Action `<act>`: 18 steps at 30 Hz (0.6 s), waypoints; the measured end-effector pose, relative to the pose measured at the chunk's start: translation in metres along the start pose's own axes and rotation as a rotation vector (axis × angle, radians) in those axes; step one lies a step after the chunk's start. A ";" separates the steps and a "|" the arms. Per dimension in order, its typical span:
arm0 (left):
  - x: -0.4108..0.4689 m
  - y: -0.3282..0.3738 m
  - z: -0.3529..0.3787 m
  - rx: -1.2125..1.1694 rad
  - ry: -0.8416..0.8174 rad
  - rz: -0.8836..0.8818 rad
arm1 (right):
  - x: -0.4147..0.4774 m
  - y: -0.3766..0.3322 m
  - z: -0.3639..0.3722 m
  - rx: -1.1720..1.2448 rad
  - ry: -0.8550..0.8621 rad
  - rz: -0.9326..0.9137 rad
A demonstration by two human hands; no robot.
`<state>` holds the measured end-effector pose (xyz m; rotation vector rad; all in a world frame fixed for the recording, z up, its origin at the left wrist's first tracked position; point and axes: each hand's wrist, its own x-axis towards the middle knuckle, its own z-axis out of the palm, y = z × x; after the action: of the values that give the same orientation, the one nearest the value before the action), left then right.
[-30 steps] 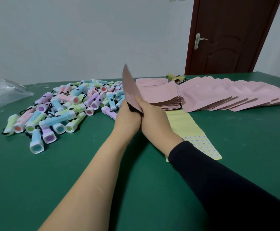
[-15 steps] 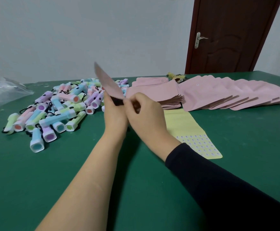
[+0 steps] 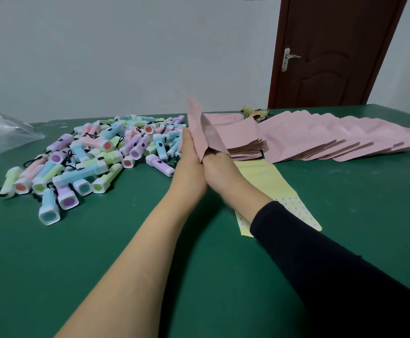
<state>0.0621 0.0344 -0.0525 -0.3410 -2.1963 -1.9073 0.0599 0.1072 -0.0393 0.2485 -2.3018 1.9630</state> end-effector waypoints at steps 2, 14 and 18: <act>0.005 -0.003 0.000 -0.047 -0.023 -0.062 | 0.001 0.002 0.001 0.007 0.025 0.067; -0.005 0.015 -0.014 -0.798 -0.323 -0.428 | 0.015 0.005 -0.008 0.030 -0.003 0.230; -0.004 0.009 -0.005 -0.793 -0.282 -0.526 | 0.008 0.008 0.011 -0.006 0.079 0.084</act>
<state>0.0686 0.0308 -0.0449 -0.1524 -1.6578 -3.1640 0.0510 0.0974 -0.0475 0.0738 -2.3039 1.9654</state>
